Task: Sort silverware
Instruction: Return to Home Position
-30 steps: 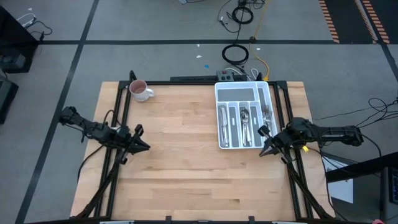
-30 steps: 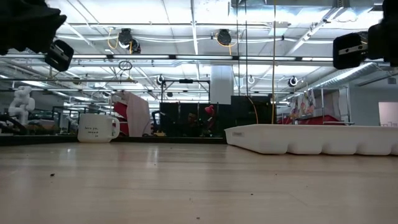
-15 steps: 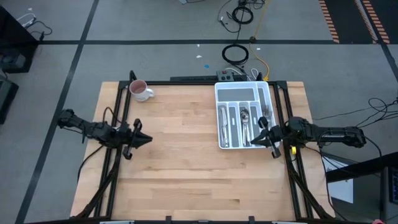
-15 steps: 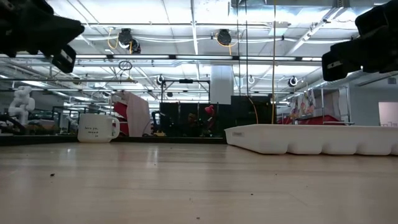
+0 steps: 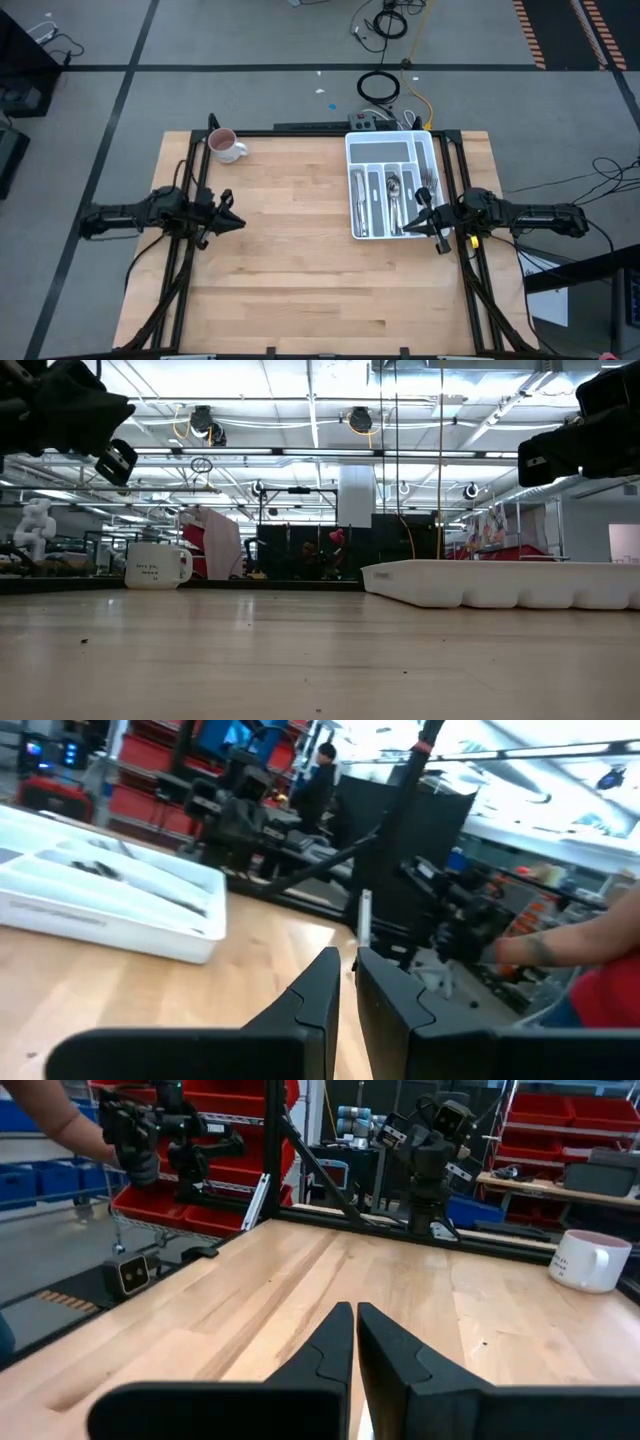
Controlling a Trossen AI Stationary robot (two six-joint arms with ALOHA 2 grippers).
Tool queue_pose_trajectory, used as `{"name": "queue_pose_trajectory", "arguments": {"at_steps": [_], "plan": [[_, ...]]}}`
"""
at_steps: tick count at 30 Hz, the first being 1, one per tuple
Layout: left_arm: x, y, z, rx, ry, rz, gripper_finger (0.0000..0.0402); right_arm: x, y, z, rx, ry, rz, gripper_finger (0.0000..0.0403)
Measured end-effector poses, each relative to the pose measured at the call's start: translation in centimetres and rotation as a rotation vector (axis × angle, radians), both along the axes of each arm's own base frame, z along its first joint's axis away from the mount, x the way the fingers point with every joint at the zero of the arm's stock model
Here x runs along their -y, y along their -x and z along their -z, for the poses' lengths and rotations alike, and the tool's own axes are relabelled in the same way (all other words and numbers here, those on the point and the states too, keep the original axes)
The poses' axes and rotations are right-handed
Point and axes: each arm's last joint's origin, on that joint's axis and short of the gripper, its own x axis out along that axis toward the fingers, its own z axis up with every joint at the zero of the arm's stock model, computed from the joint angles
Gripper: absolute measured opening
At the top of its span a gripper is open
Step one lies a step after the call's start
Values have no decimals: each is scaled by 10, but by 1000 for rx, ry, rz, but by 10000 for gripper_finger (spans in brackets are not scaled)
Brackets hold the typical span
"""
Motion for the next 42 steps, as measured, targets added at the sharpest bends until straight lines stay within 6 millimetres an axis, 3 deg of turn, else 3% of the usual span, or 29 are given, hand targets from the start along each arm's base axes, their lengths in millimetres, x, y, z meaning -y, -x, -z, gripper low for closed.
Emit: {"name": "queue_pose_trajectory", "arguments": {"at_steps": [14, 42], "plan": [[-16, -1, 8, -50, -48, -198, 43, 0, 0, 1, -13, -5, 1, 8], [-16, -1, 9, -52, -66, -207, 43, 0, 0, 1, -21, -38, 1, 8]]}}
